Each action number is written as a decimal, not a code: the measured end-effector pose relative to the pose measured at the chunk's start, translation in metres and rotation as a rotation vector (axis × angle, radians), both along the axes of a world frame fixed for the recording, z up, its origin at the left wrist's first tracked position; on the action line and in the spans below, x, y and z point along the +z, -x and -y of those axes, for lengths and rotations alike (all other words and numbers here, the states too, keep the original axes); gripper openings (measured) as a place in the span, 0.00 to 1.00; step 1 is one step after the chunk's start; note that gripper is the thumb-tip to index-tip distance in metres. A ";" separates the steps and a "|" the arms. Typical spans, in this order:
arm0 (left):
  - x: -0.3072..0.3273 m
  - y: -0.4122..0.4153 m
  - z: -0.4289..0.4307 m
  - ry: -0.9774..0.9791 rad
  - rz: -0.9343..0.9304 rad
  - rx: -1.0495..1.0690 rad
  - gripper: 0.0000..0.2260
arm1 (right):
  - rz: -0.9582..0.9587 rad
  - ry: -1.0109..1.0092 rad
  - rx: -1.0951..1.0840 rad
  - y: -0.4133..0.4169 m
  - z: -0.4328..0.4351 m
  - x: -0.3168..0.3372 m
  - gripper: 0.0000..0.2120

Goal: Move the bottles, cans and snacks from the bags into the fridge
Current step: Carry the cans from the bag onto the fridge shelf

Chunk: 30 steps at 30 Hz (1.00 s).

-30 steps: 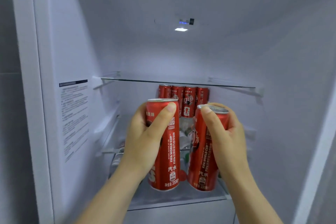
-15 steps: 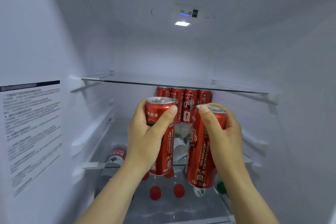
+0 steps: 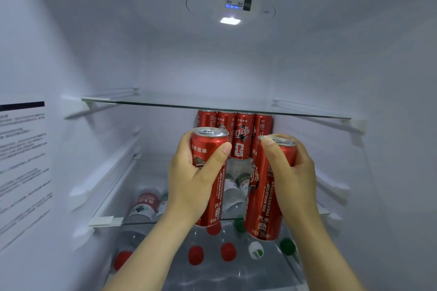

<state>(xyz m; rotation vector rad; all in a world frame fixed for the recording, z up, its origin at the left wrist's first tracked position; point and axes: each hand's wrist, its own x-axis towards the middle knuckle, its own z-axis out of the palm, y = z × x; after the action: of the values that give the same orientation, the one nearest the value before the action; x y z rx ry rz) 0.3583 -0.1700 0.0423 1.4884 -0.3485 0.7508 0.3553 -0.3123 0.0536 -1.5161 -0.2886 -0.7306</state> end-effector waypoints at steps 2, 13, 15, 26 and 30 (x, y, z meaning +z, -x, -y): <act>-0.001 -0.001 0.000 -0.014 0.006 0.015 0.16 | 0.009 -0.004 0.000 -0.003 0.000 0.001 0.22; -0.004 -0.005 0.000 -0.032 0.027 0.064 0.17 | 0.089 0.028 0.005 -0.029 -0.007 -0.001 0.23; -0.005 -0.006 0.000 -0.036 0.033 0.072 0.18 | 0.100 0.040 0.024 -0.035 -0.006 -0.002 0.24; -0.004 -0.003 0.000 -0.040 0.036 0.059 0.17 | -0.135 0.323 0.084 -0.068 0.023 -0.031 0.17; -0.004 -0.004 0.000 -0.044 0.030 0.065 0.16 | -0.228 0.438 -0.302 -0.070 0.038 -0.053 0.26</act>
<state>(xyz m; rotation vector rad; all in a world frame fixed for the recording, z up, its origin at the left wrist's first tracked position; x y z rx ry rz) 0.3621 -0.1698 0.0378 1.5371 -0.3430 0.8225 0.4253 -0.3498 0.0009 -2.0715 -0.0450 -0.7517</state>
